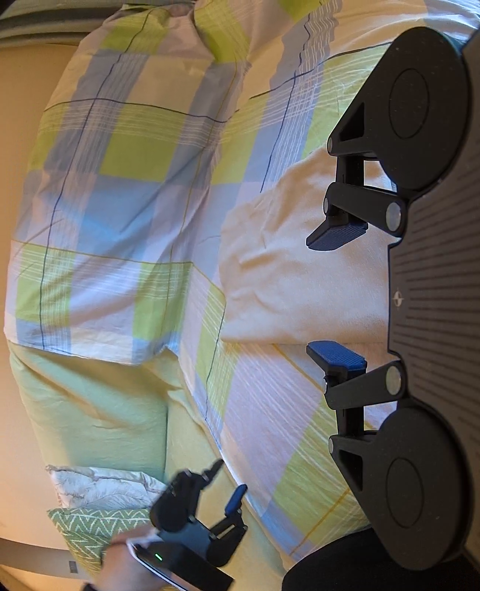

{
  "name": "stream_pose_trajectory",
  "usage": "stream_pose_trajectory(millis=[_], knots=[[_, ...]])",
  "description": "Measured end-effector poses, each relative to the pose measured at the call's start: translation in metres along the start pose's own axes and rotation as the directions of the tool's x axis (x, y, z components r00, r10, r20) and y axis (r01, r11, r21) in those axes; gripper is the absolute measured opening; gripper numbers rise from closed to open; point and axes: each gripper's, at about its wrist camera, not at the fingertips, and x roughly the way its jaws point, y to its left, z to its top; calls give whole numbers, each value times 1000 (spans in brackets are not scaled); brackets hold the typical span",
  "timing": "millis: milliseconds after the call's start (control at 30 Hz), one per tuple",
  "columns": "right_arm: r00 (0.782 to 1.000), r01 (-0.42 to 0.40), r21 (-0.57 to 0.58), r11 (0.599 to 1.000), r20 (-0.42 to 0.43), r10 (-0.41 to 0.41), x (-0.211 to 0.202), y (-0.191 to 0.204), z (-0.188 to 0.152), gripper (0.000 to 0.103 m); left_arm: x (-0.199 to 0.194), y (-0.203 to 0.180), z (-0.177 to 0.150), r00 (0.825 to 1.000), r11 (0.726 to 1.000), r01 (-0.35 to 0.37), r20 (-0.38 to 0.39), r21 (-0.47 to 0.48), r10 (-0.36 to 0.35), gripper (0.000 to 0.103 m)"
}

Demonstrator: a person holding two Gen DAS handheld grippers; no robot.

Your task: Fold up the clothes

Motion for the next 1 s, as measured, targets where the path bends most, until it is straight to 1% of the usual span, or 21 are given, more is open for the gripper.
stream_pose_trajectory(millis=[33, 67, 167, 200, 233, 267, 300, 400, 467, 533, 633, 700, 767, 833, 900, 933, 967, 1000], knots=[[1000, 2, 7, 1000, 0, -2, 0, 0, 0, 57, -2, -8, 1, 1000, 1000, -15, -6, 14, 15, 30], [1000, 3, 15, 1000, -1, -3, 1, 0, 1, 57, -5, -17, 2, 1000, 999, -22, -10, 41, 22, 27], [1000, -1, 24, 1000, 4, 1, 1, 3, 4, 57, -11, -45, 2, 999, 990, -3, -54, 139, 10, 26], [1000, -4, 24, 1000, 8, 4, 1, 5, 5, 57, -13, -55, 3, 998, 987, 16, -59, 162, -6, 26], [1000, -6, 28, 1000, 11, 6, 1, 6, 6, 57, -15, -65, 5, 998, 982, 35, -65, 185, -23, 30], [1000, -9, 31, 999, 14, 9, 1, 7, 6, 57, -17, -75, 6, 997, 977, 54, -72, 208, -39, 37], [1000, -12, 34, 999, 17, 11, 1, 8, 7, 57, -19, -85, 7, 996, 971, 70, -78, 228, -54, 40], [1000, -14, 66, 998, 10, 13, 2, 6, 7, 57, -27, -91, 11, 996, 982, 40, -83, 183, -25, 38], [1000, -11, 76, 997, 7, 10, 2, 6, 8, 57, -36, -93, 14, 997, 986, 48, -73, 158, -37, 36], [1000, -8, 80, 997, 14, 7, 0, 6, 9, 57, -47, -111, 21, 997, 971, 30, -79, 236, -12, 34], [1000, -6, 99, 995, 20, 4, -1, 5, 10, 58, -64, -113, 32, 997, 974, 51, -63, 219, -38, 35], [1000, -6, 113, 994, 23, 4, -3, 5, 10, 58, -74, -117, 35, 999, 968, 42, -35, 246, -35, 35], [1000, -5, 121, 993, 26, 2, -5, 4, 10, 58, -94, -126, 40, 999, 971, 46, 2, 234, -47, 35], [1000, 0, 133, 991, 30, -4, -7, 1, 9, 58, -110, -129, 43, 995, 977, 78, 50, 197, -90, 36], [999, 6, 148, 989, 34, -11, -9, -2, 9, 59, -123, -131, 43, 987, 980, 118, 89, 160, -133, 37], [999, 9, 157, 988, 36, -15, -10, -4, 8, 59, -127, -134, 44, 985, 980, 132, 96, 148, -147, 37], [999, 10, 165, 986, 37, -16, -10, -5, 8, 59, -129, -131, 43, 981, 984, 146, 113, 98, -157, 37], [999, 11, 172, 985, 38, -17, -10, -7, 8, 60, -130, -125, 42, 977, 986, 168, 129, 21, -169, 38]])
